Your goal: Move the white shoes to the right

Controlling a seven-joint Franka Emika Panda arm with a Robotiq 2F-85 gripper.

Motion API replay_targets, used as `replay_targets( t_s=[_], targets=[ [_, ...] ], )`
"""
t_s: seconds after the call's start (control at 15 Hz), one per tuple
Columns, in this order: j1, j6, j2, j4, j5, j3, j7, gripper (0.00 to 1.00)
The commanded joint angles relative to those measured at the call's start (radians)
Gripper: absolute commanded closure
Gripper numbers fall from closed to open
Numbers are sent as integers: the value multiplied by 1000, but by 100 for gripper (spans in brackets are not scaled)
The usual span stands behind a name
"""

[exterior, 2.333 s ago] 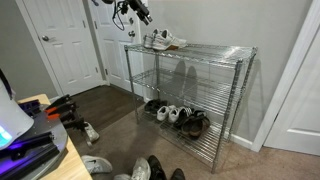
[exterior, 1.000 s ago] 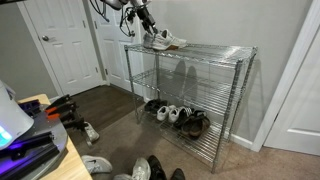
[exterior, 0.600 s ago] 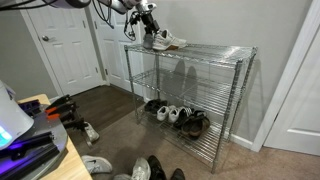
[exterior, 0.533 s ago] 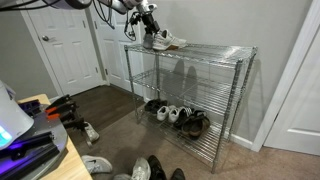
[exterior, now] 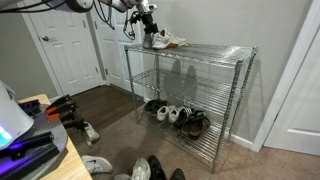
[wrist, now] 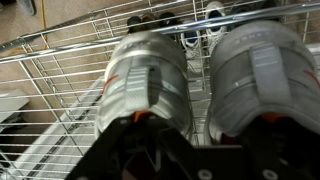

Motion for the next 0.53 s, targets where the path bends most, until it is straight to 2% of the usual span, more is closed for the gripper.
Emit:
replay_targets(
  t_s=[0.0,0.2,0.27,0.47],
  targets=[
    [-3,-50,12,22,22,15,-39,71],
    [-6,-56,11,26,25,18,-40,90],
    [-5,-57,11,26,24,18,-42,94],
    [1,-60,11,26,18,15,-43,91]
  ],
)
